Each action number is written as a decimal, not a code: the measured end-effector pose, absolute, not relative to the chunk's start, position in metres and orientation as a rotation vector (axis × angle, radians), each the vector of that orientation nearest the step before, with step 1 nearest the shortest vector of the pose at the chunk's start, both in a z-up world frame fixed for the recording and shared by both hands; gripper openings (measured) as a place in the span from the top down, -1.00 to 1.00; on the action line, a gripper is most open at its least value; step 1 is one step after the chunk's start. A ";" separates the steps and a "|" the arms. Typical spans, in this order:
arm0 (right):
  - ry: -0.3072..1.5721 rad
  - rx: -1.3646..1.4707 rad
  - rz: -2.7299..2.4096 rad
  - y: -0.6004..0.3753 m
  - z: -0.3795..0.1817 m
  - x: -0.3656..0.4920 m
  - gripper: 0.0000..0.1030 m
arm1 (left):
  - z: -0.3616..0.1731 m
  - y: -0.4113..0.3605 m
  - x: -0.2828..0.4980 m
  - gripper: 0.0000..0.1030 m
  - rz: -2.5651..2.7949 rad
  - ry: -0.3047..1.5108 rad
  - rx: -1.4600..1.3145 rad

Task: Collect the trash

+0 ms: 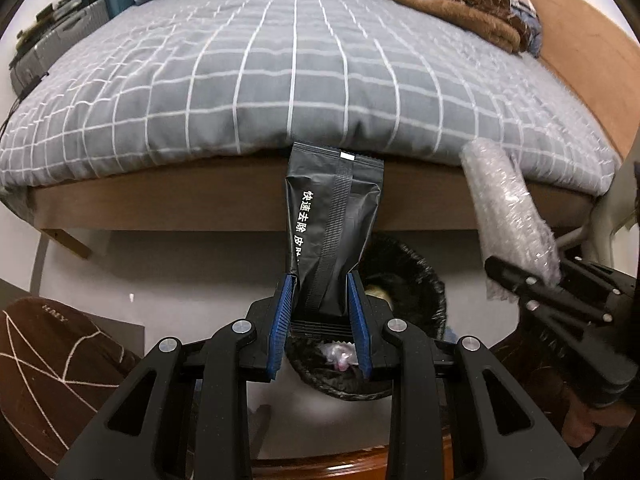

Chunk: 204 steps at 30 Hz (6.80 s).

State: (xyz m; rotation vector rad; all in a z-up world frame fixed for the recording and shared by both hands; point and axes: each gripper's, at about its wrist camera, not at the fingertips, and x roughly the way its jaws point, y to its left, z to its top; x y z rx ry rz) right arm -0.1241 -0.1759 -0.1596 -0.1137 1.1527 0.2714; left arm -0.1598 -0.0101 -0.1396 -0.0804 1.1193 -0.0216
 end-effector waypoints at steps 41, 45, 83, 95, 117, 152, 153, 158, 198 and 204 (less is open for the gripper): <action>1.246 -0.103 0.180 -0.183 -0.207 -0.099 -0.85 | -0.217 -0.031 -0.118 0.46 -0.063 1.280 -0.084; 1.211 -0.067 0.140 -0.201 -0.195 -0.098 -0.85 | -0.213 -0.047 -0.116 0.45 -0.095 1.280 -0.082; 1.127 0.017 0.062 -0.239 -0.180 -0.089 -0.85 | -0.221 -0.079 -0.117 -0.38 -0.132 1.253 -0.013; 1.022 0.033 0.072 -0.236 -0.135 -0.093 -0.85 | -0.136 -0.033 -0.127 -0.89 -0.058 1.055 -0.059; 0.725 -0.018 0.090 -0.226 0.045 -0.174 -0.85 | 0.041 -0.012 -0.190 -0.89 -0.053 0.763 -0.070; 0.765 -0.014 0.091 -0.223 0.037 -0.185 -0.85 | 0.031 -0.010 -0.199 -0.89 -0.052 0.810 -0.068; 0.765 -0.014 0.091 -0.222 0.037 -0.185 -0.85 | 0.030 -0.010 -0.199 -0.89 -0.053 0.811 -0.068; 0.767 -0.013 0.092 -0.222 0.036 -0.186 -0.85 | 0.029 -0.010 -0.199 -0.89 -0.038 0.818 -0.075; 0.784 -0.007 0.096 -0.224 0.028 -0.187 -0.85 | 0.023 -0.016 -0.199 -0.89 0.017 0.837 0.007; 0.784 -0.007 0.096 -0.224 0.028 -0.186 -0.85 | 0.024 -0.017 -0.198 -0.89 0.027 0.840 0.016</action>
